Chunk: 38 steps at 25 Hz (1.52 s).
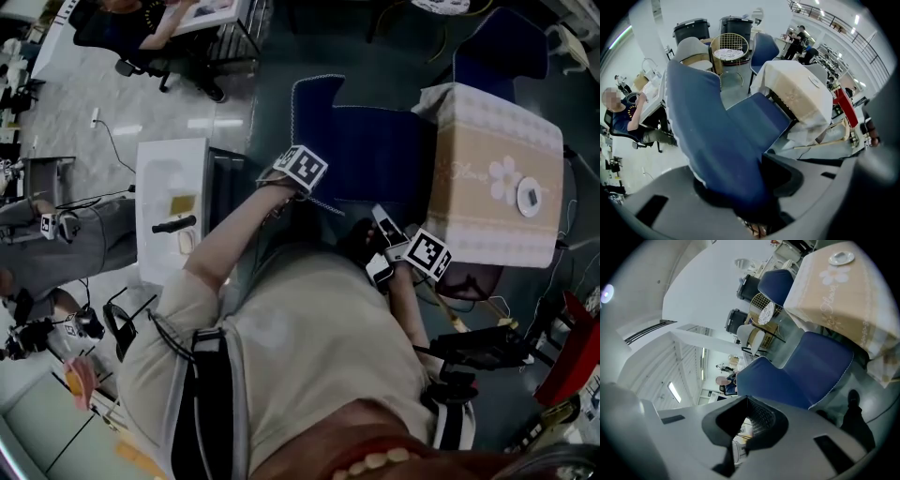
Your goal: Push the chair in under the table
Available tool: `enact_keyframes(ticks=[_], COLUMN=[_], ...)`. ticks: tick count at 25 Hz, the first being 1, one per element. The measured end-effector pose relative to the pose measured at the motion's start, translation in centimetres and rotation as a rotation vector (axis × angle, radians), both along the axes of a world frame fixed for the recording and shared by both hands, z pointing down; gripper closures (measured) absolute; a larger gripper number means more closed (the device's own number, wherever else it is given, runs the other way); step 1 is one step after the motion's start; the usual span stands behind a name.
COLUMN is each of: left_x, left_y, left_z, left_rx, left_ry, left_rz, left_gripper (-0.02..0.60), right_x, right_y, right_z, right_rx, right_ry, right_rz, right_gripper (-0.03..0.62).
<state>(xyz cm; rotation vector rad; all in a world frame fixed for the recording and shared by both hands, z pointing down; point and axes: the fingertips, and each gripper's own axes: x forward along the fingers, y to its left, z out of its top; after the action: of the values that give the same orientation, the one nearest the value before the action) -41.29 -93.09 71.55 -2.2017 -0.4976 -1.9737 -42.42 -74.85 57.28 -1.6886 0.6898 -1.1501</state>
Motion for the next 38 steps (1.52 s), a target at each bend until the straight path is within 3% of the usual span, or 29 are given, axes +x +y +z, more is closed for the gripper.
enact_keyframes(ticks=[4, 6, 12, 16, 21, 28, 34, 38], left_x=[0.7, 0.9, -0.7, 1.2, 1.3, 1.0, 1.5, 3.2], left_y=[0.9, 0.4, 0.4, -0.5, 0.1, 0.3, 1.9, -0.1], left_z=[0.3, 0.4, 0.3, 0.3, 1.1, 0.8, 1.0, 0.0], left_rx=[-0.014, -0.007, -0.022, 0.030, -0.013, 0.000, -0.037, 0.035], left_ry=[0.016, 0.018, -0.060, -0.004, 0.014, 0.018, 0.022, 0.099], left_rz=[0.032, 0.028, -0.021, -0.009, 0.012, 0.004, 0.032, 0.032], left_gripper=[0.407, 0.407, 0.407, 0.407, 0.407, 0.407, 0.407, 0.407], right_x=[-0.9, -0.5, 0.0, 0.4, 0.1, 0.4, 0.3, 0.8], right_y=[2.0, 1.7, 2.2, 2.4, 1.7, 1.8, 1.8, 1.5], right_z=[1.2, 1.1, 1.4, 1.2, 0.8, 0.6, 0.6, 0.6], right_rx=[-0.057, -0.019, -0.018, -0.035, -0.041, -0.044, -0.051, -0.044], right_ry=[-0.025, -0.011, -0.009, 0.010, 0.013, 0.017, 0.016, 0.018], right_rz=[0.029, 0.033, 0.023, 0.006, -0.008, -0.015, -0.006, -0.028], right_gripper=[0.582, 0.582, 0.582, 0.582, 0.582, 0.582, 0.582, 0.582])
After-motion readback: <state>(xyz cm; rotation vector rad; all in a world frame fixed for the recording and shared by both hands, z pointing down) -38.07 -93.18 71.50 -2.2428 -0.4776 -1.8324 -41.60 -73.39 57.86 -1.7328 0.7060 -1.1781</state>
